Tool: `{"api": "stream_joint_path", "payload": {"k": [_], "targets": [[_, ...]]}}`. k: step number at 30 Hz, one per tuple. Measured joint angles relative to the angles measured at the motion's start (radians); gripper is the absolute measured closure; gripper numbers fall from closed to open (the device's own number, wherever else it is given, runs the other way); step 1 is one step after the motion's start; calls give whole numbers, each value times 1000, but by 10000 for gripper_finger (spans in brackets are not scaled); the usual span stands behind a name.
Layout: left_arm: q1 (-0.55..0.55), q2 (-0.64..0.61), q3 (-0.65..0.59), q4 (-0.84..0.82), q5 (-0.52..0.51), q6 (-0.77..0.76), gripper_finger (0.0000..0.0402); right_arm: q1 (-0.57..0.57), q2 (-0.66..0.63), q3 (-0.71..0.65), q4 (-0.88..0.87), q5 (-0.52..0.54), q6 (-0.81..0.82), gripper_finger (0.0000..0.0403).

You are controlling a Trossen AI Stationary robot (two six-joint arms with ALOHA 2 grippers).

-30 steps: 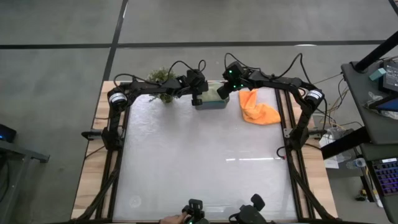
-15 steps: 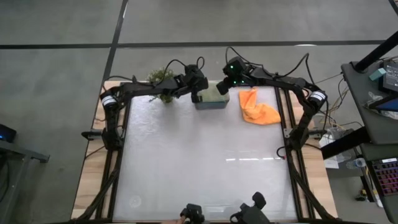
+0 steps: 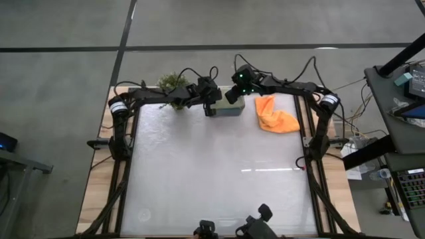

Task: Fold microfiber towels
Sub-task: Stack the folded green towel on top of the folded blue towel into the black bin

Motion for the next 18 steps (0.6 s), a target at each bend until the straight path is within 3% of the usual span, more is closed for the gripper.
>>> {"api": "stream_joint_path", "payload": {"k": [18], "targets": [[-2,0,-23,-28,4,-55,401,6,98,8,19,3,3,394]]}}
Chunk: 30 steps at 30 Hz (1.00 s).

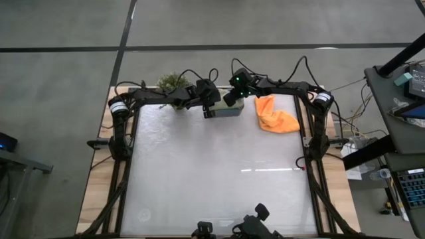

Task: Fold microfiber towels
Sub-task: Stack the folded green towel on top of the folded blue towel into the black bin

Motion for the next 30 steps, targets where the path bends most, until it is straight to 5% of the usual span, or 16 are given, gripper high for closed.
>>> {"api": "stream_joint_path", "payload": {"k": [22,30], "targets": [[-5,-117,-30,38,-7,38,402,0,-132,11,-72,-2,-36,394],[32,-57,-30,140,-7,31,402,18,-184,2,-145,-13,-36,394]]}}
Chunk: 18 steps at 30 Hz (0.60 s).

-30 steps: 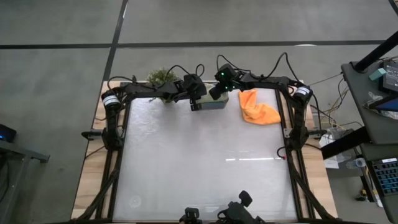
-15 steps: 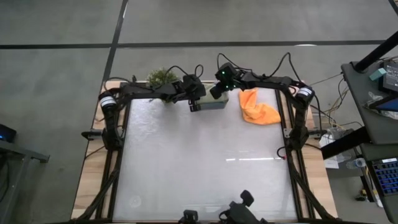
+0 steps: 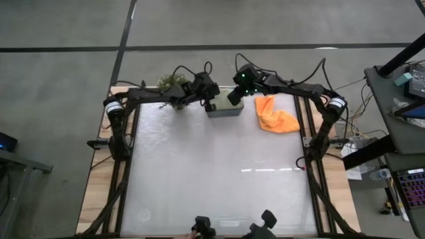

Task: Fold microfiber towels
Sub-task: Stack the folded green towel on top of the folded blue towel into the black bin

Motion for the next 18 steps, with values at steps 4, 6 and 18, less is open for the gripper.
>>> {"api": "stream_joint_path", "payload": {"k": [4,6,18], "targets": [[3,44,-1,6,0,-20,402,24,23,-13,2,-10,13,394],[4,54,-1,2,0,-31,402,34,47,-18,2,-17,19,394],[4,69,-14,-20,1,-81,402,43,132,-24,11,-18,55,394]]}}
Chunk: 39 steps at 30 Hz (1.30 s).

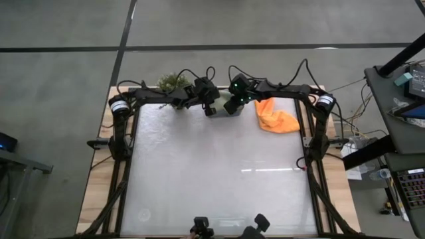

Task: Fold microfiber towels
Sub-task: Stack the folded green towel on top of the folded blue towel into the black bin

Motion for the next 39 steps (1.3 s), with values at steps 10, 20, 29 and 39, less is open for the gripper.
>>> {"api": "stream_joint_path", "payload": {"k": [10,20,29,39], "targets": [[-12,-45,6,-16,-2,10,402,0,-64,23,-16,2,12,394],[3,-69,5,49,-2,28,402,-12,-72,76,60,39,-30,394],[11,11,1,44,-1,-4,402,-12,-71,-7,159,56,-36,394],[8,44,0,43,5,-52,402,-17,-71,-135,264,54,-4,394]]}}
